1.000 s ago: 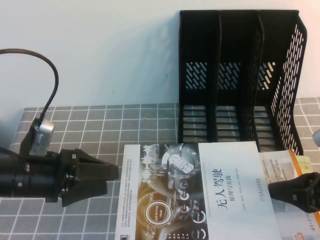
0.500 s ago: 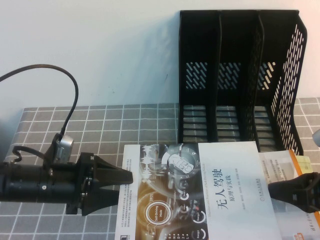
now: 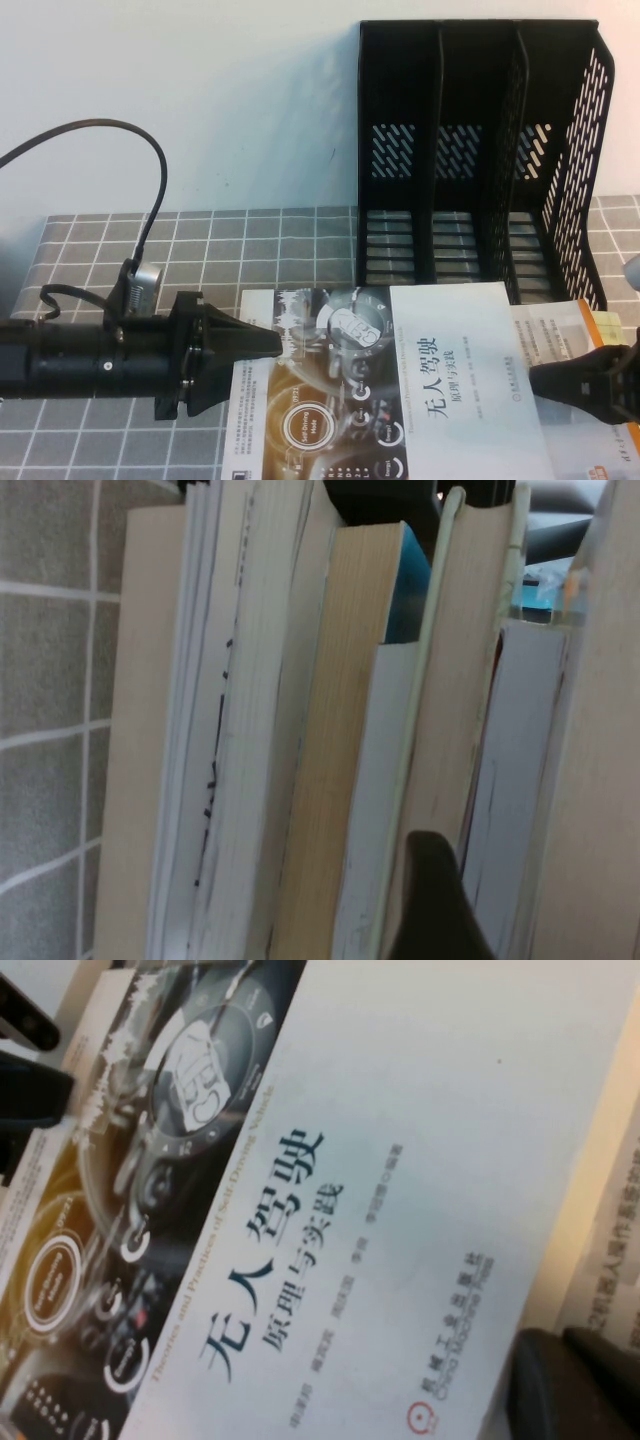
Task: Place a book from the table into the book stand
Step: Pick up the book with your left arm
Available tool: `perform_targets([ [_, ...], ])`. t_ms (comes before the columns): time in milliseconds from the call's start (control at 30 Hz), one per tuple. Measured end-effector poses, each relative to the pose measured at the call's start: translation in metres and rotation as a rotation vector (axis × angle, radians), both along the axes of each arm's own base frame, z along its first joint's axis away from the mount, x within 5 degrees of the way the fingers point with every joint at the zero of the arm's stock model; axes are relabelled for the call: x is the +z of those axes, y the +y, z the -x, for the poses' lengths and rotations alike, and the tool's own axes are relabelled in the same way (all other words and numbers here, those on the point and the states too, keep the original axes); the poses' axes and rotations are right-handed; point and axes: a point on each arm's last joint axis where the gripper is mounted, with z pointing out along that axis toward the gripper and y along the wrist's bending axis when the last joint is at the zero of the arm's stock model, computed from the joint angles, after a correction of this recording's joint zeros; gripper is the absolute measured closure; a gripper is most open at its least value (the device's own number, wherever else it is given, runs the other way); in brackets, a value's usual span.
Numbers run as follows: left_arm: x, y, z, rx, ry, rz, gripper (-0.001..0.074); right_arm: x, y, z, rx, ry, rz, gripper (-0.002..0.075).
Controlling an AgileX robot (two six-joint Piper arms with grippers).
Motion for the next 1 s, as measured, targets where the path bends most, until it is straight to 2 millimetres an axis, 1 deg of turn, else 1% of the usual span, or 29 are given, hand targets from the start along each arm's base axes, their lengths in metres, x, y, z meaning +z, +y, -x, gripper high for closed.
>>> perform_targets([
  [133,0.000,0.000,0.000,0.002,0.002,0.001,0.0370,-0.005,0.004,-0.001,0.024,0.050,-0.047,0.0729],
  [300,-0.001,0.000,0.000,-0.014,-0.018,-0.010,0.0380,-0.014,0.010,-0.006,0.065,0.115,-0.119,0.0729],
  [367,-0.001,0.000,0.001,-0.020,-0.032,-0.015,0.0402,-0.015,0.010,-0.007,0.073,0.116,-0.126,0.0729],
  [433,-0.002,0.000,0.001,-0.025,-0.044,-0.023,0.0463,-0.016,0.010,-0.007,0.085,0.103,-0.123,0.0729],
  [567,0.000,0.000,0.002,-0.057,-0.105,-0.017,0.0633,-0.016,0.010,-0.007,0.109,0.074,-0.112,0.0729],
  [833,0.001,0.000,0.001,-0.082,-0.125,-0.030,0.0630,-0.016,0.010,-0.007,0.144,0.051,-0.083,0.0729],
  [1000,0.009,0.000,-0.002,-0.117,-0.105,-0.068,0.0630,-0.016,0.010,-0.007,0.161,0.031,-0.071,0.0729],
])
